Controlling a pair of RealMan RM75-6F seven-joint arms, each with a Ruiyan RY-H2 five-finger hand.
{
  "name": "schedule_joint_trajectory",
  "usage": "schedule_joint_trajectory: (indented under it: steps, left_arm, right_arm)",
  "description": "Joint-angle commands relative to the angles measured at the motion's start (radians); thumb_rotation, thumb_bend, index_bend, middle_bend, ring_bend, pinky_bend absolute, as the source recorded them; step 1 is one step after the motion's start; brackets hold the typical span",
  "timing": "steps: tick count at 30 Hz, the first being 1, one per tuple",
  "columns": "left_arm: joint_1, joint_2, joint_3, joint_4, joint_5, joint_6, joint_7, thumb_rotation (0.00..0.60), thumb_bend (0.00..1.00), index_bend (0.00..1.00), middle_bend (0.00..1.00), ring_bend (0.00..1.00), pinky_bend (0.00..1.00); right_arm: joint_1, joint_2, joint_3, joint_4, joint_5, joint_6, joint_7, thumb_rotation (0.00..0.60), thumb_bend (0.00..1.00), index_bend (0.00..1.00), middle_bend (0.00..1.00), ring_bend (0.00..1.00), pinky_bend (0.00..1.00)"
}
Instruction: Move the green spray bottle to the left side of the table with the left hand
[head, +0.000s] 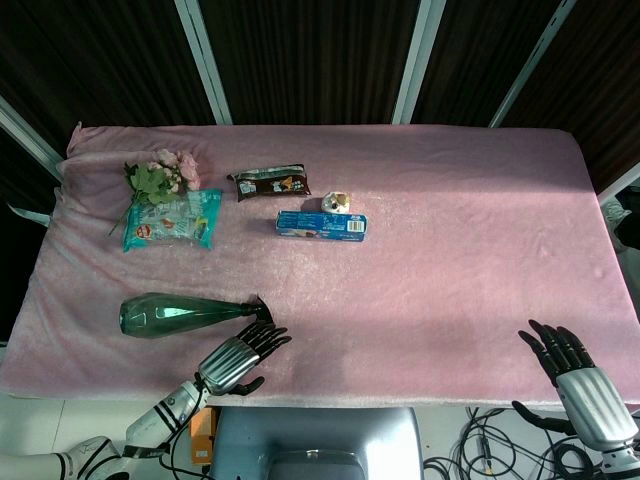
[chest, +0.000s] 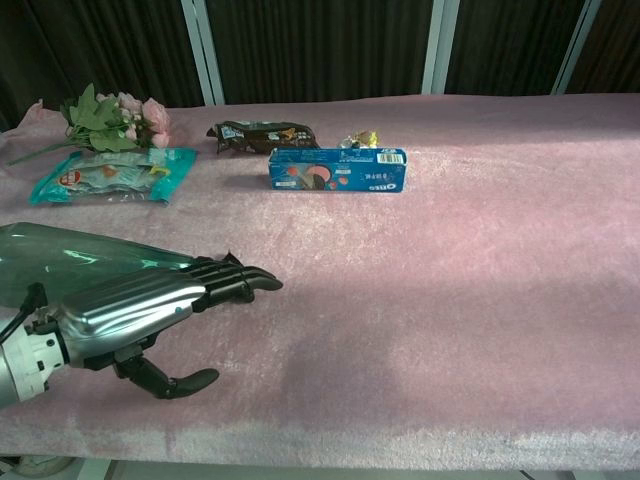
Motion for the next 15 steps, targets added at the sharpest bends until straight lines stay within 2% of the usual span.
schedule_joint_trajectory:
  steps: [1, 6, 10, 15]
  left_arm:
    - [0.002, 0.0, 0.0, 0.001, -0.001, 0.004, 0.003, 0.6, 0.39, 0.0, 0.03, 0.0, 0.0]
    - [0.008, 0.006, -0.01, -0.003, -0.009, 0.017, 0.039, 0.6, 0.39, 0.0, 0.03, 0.0, 0.0]
    - [0.028, 0.012, -0.045, -0.024, -0.034, 0.065, 0.148, 0.6, 0.39, 0.0, 0.07, 0.0, 0.0]
    - [0.05, 0.053, -0.108, -0.15, -0.175, 0.074, 0.51, 0.6, 0.39, 0.02, 0.2, 0.0, 0.0]
  right_arm:
    - [0.002, 0.001, 0.001, -0.001, -0.002, 0.001, 0.004, 0.6, 0.34, 0.0, 0.0, 0.0, 0.0]
    - [0.004, 0.004, -0.002, 0.001, -0.003, -0.007, 0.005, 0.6, 0.34, 0.0, 0.0, 0.0, 0.0]
    - [0.002, 0.006, -0.005, 0.003, -0.004, -0.004, 0.008, 0.6, 0.34, 0.0, 0.0, 0.0, 0.0]
    - [0.001, 0.006, -0.005, 0.002, -0.006, -0.002, 0.009, 0.6, 0.34, 0.0, 0.0, 0.0, 0.0]
